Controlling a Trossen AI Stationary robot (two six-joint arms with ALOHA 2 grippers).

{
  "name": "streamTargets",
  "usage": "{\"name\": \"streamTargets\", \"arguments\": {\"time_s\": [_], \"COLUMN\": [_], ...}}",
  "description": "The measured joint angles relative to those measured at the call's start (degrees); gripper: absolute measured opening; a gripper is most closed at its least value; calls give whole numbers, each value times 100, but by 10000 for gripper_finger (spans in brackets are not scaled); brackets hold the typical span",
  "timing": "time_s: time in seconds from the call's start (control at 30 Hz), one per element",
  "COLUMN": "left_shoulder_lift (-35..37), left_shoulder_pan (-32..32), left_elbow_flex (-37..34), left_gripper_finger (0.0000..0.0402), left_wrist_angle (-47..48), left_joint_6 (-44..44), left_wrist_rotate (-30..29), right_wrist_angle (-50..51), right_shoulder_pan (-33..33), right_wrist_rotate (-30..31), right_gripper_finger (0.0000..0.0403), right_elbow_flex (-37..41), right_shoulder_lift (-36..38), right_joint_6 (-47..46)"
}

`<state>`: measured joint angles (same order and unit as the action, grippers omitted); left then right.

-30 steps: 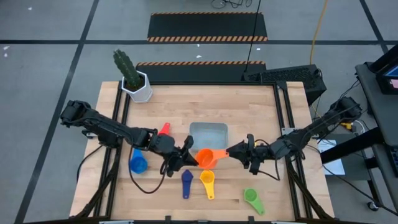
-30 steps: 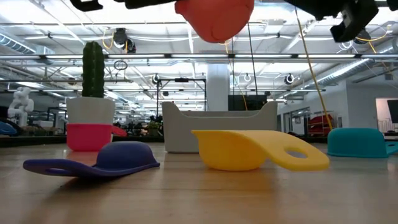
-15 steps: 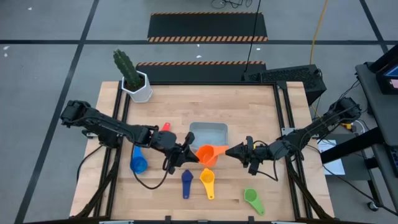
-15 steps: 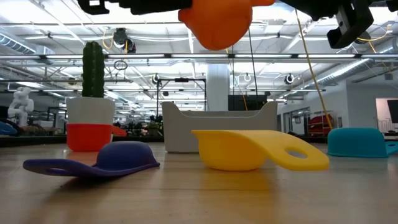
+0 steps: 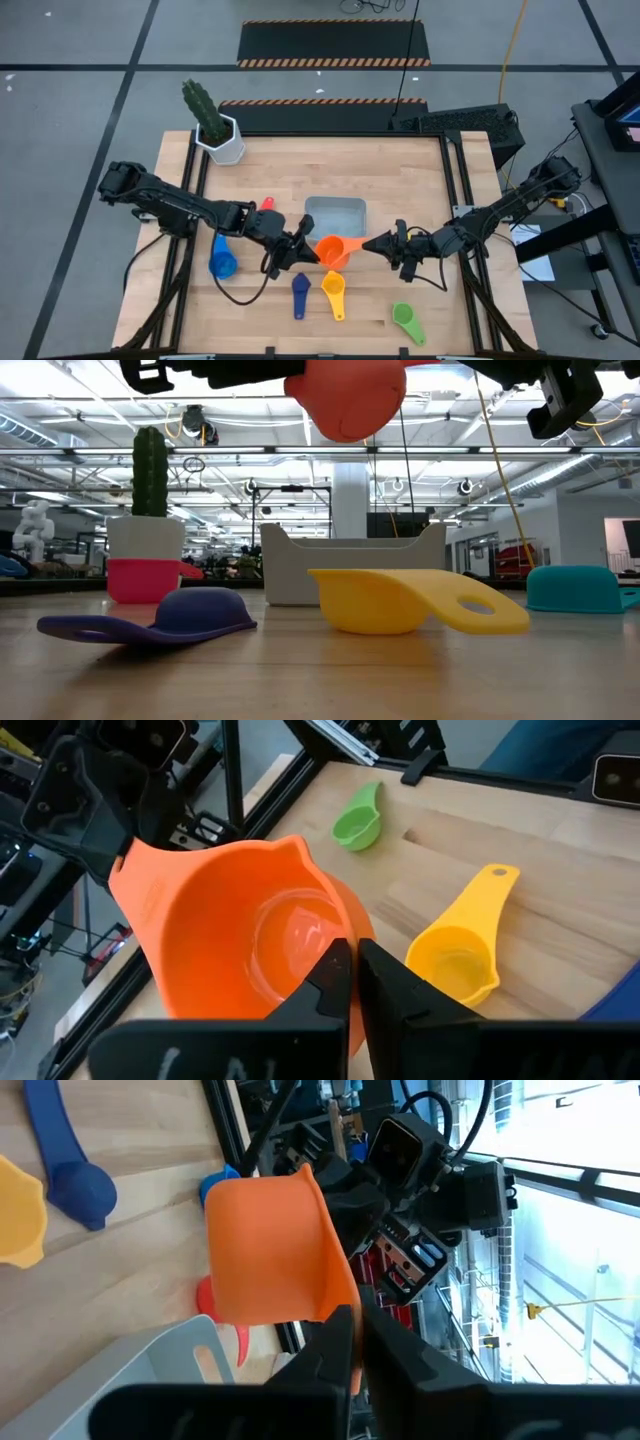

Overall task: Nest measuring cups in basket
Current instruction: Put the orange measuring cup into the bin

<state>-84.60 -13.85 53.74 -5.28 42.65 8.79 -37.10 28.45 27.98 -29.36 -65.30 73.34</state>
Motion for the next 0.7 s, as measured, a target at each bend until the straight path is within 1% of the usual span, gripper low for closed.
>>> {"name": "streamTargets", "arguments": {"time_s": [0.2, 0.37, 0.53, 0.7], "left_shoulder_lift": [0, 2, 2, 2], "left_shoulder_pan": [-4, 7, 0, 2], "left_elbow_flex": [0, 0, 0, 0], "left_gripper_finger": [11, 6, 10, 8], "left_wrist_angle": [-12, -43, -41, -30], "left_joint_6": [106, 26, 31, -48], "left_wrist_rotate": [54, 215, 254, 259], "right_wrist_angle": [-84, -122, -144, -127], "right_shoulder_pan": [-2, -2, -75, -169], "right_wrist_rotate": [-253, -308, -568, -604], "right_gripper_finger": [9, 9, 9, 6], "right_elbow_flex": [0, 0, 0, 0], "right_shoulder_lift": [0, -2, -2, -2], "right_joint_6": [0, 131, 72, 23]}}
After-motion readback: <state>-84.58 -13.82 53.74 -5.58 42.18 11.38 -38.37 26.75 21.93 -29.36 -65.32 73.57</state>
